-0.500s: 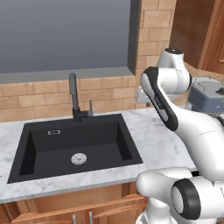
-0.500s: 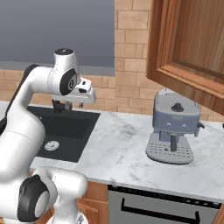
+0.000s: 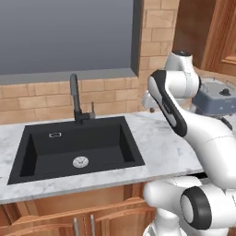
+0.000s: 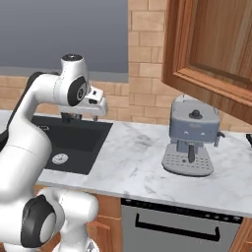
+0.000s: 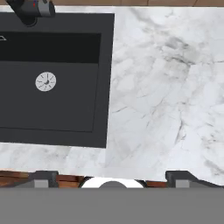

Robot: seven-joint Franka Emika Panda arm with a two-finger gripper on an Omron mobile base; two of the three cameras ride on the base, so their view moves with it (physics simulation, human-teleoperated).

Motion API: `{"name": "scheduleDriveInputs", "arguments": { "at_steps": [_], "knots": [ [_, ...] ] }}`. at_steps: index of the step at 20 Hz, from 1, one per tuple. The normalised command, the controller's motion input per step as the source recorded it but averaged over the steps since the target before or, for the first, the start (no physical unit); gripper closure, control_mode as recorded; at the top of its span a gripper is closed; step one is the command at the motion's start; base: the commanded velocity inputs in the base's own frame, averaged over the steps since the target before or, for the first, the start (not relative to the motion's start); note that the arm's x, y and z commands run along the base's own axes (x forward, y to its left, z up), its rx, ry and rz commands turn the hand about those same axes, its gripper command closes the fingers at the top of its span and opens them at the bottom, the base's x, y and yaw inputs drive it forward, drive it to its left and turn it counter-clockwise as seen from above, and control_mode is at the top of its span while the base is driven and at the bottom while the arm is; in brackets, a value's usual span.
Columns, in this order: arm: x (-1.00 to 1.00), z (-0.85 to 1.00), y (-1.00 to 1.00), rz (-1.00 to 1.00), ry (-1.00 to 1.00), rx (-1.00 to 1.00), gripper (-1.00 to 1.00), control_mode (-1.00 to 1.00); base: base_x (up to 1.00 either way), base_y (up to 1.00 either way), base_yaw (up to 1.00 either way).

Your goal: Close all open cabinet doors.

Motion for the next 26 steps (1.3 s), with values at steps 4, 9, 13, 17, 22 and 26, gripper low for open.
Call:
{"name": "scheduleDriveInputs", "arguments": {
  "at_steps": [4,9,13,17,22,26],
  "knots": [
    [0.00,0.00,0.00,0.00,0.00,0.00,-1.00,1.00,-0.91,-0.47,-0.05],
    [0.00,0.00,0.00,0.00,0.00,0.00,-1.00,1.00,-0.74,-0.46,-0.06],
    [0.00,0.00,0.00,0.00,0.00,0.00,-1.00,1.00,-0.51,-0.51,-0.03],
    [0.00,0.00,0.00,0.00,0.00,0.00,-1.00,1.00,-0.21,-0.54,-0.01],
    [0.00,0.00,0.00,0.00,0.00,0.00,-1.00,1.00,0.00,-0.56,0.00],
    [0.00,0.00,0.00,0.00,0.00,0.00,-1.00,1.00,0.00,-0.59,0.00]
  ]
}}
